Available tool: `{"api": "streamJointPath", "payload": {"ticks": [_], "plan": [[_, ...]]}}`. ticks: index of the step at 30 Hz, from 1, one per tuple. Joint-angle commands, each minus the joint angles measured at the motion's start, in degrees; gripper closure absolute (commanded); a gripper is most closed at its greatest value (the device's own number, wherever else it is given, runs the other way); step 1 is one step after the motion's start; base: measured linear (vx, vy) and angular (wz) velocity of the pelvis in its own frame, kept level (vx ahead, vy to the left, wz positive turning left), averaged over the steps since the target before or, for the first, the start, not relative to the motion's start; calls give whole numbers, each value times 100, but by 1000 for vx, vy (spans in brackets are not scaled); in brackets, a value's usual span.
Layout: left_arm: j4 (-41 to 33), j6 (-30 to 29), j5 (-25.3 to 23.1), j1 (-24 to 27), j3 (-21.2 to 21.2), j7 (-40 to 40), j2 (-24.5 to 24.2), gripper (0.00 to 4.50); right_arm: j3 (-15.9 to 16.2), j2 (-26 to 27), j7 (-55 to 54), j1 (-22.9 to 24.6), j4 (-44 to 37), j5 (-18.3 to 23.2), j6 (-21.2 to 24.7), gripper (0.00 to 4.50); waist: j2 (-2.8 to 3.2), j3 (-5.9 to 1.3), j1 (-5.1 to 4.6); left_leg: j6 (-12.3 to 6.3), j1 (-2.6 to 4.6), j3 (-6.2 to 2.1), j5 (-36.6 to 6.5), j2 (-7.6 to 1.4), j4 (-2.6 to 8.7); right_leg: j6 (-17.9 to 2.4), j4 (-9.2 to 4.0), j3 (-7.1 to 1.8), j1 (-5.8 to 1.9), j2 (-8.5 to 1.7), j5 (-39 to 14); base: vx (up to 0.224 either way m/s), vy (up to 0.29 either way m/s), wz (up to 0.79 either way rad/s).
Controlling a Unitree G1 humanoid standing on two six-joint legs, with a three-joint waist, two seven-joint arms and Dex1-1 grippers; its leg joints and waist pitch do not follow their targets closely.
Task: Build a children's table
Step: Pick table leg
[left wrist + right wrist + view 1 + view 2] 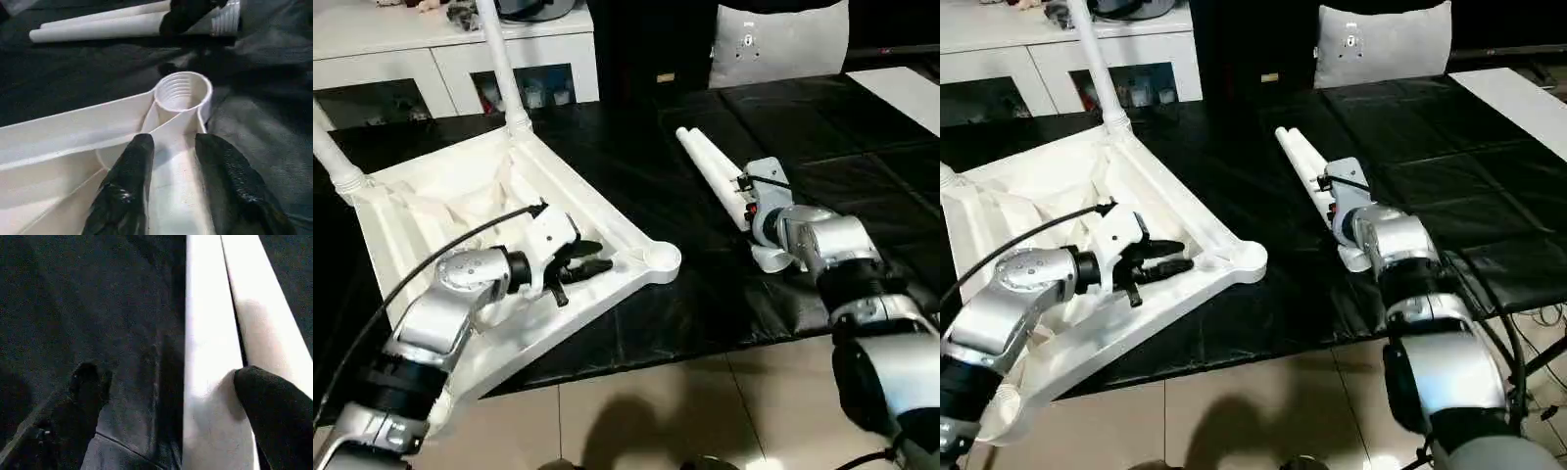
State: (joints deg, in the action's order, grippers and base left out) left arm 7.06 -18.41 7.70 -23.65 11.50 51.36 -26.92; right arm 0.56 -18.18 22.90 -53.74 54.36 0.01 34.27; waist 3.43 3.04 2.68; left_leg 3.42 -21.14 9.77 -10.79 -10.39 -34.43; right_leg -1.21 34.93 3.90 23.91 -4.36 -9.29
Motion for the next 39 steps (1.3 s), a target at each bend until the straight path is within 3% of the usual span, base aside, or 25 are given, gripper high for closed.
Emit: {"api": "streamJointPath", "payload": {"ticks": [1,11,27,33,35,39], "plan": [[-205,-182,81,36,47,72,-87,247,146,-34,106,-138,373,-123,140,0,-21,-390,7,-3,27,-35,-1270,-173,363,-1264,-396,-218,-344,-313,-1584,0,0,0],[-331,-363,57,59,95,147,-142,172,145,-109,344,-420,1137,-200,75,0,-41,-389,17,-73,11,-28,-1264,-178,348,-1341,-387,-209,-349,-312,-1500,0,0,0],[-501,-547,122,57,98,174,-178,41,-130,-128,658,-610,1685,-18,95,156,-29,-389,64,-65,22,-31,-1319,-184,345,-1324,-384,-204,-339,-314,-1585,0,0,0],[-475,-546,149,-4,40,71,-80,2,-401,-53,603,-639,1668,164,10,198,-27,-388,60,-72,18,-32,-1326,-185,345,-1347,-383,-200,-337,-313,-1565,0,0,0],[-380,-576,184,-112,-120,-228,126,0,-695,21,419,-614,1522,424,-243,214,-32,-397,60,-69,21,-30,-1306,-186,340,-1342,-384,-204,-343,-323,-1557,0,0,0],[-147,-505,321,-382,-484,-859,622,0,-1276,234,612,-405,928,1043,-1320,250,-45,-427,77,-162,9,-31,-1101,-185,327,-1347,-364,-202,-355,-330,-1313,0,0,0]]}}
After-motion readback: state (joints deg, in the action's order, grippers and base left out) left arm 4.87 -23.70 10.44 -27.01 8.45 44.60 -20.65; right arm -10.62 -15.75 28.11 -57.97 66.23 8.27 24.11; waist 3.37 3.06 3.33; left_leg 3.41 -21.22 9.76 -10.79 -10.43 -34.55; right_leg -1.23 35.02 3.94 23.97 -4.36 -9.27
